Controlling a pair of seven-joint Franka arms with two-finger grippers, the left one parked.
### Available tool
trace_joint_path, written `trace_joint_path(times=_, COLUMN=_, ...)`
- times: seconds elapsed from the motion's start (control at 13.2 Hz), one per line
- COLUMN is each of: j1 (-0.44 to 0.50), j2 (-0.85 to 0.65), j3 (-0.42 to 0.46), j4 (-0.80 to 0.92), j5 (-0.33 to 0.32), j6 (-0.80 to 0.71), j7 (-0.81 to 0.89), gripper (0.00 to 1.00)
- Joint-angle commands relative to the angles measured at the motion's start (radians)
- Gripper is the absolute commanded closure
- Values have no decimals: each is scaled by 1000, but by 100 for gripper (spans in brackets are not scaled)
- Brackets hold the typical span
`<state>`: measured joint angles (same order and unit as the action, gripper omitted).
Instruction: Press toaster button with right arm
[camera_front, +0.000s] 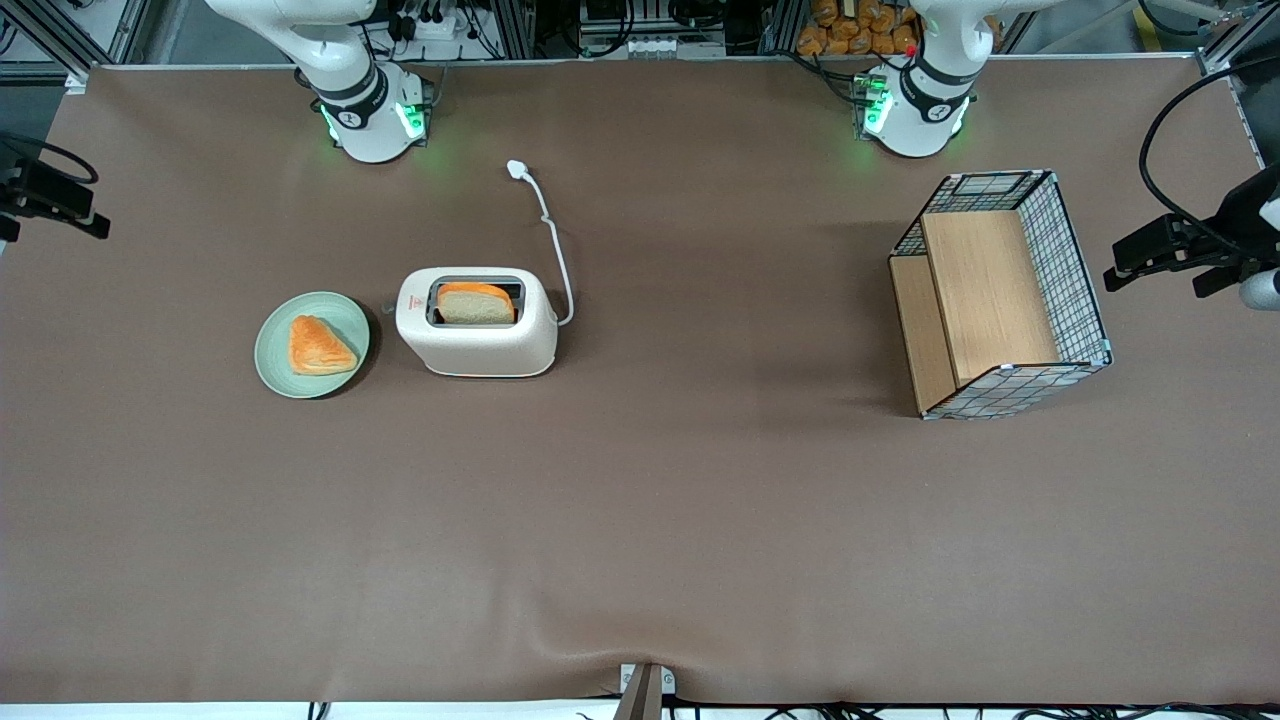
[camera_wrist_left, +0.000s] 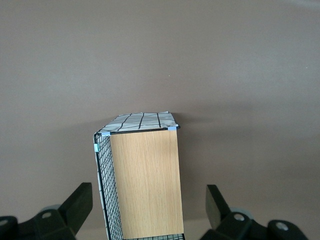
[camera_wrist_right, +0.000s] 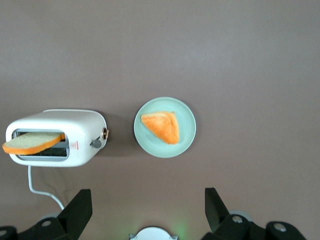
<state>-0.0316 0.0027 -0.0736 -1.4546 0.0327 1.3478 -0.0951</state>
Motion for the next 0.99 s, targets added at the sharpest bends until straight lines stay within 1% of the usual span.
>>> trace_joint_path(times=0.0, j1=19, j2=-44, j3=5, j4=-36, j5=-25, j6=-48, j7=69, gripper=0)
trace_joint_path(times=0.15, j1=27, j2=-59, j3=8, j4=-52, j5=-25, j6=-52, j7=97, gripper=0)
trace_joint_path(times=0.61, j1=12, j2=-53, j3=15, j4=-43, j5=-23, j6=-47, j7=97, gripper=0)
trace_joint_path(times=0.91, j1=15, j2=-53, j3=15, j4=-43, j5=-22, j6=-15, j7=127, gripper=0)
